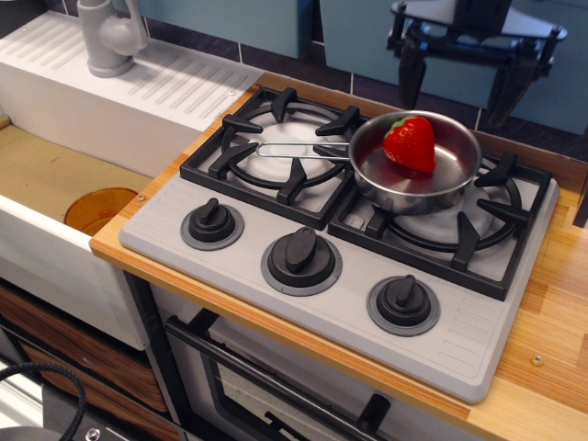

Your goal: Put pot or pan on stove and put strawberry in pot or pan

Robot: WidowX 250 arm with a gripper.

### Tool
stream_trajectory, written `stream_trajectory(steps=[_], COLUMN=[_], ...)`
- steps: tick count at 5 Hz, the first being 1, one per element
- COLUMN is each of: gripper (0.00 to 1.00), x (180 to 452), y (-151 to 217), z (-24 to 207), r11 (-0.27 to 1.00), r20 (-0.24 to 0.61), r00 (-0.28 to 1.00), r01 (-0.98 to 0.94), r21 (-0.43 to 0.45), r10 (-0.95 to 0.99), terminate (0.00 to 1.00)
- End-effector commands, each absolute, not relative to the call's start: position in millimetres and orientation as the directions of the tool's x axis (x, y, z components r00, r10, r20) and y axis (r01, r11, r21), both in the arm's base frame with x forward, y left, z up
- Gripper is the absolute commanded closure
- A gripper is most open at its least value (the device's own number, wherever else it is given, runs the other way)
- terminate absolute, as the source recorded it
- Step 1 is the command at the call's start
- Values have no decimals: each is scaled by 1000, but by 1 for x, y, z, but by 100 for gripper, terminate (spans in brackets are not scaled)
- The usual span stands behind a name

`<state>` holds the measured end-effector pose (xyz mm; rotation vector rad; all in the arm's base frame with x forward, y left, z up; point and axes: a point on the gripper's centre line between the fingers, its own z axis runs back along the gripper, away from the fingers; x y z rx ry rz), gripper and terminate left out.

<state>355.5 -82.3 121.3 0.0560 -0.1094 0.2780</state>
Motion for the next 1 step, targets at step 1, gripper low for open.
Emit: stream_trajectory(steps=[1], gripper=[0], x=[367], y=[-57], z=[151], r11=[978], r20=[174], r00=[964], r01=[-207], r21=[18], r10=[201], terminate=[100])
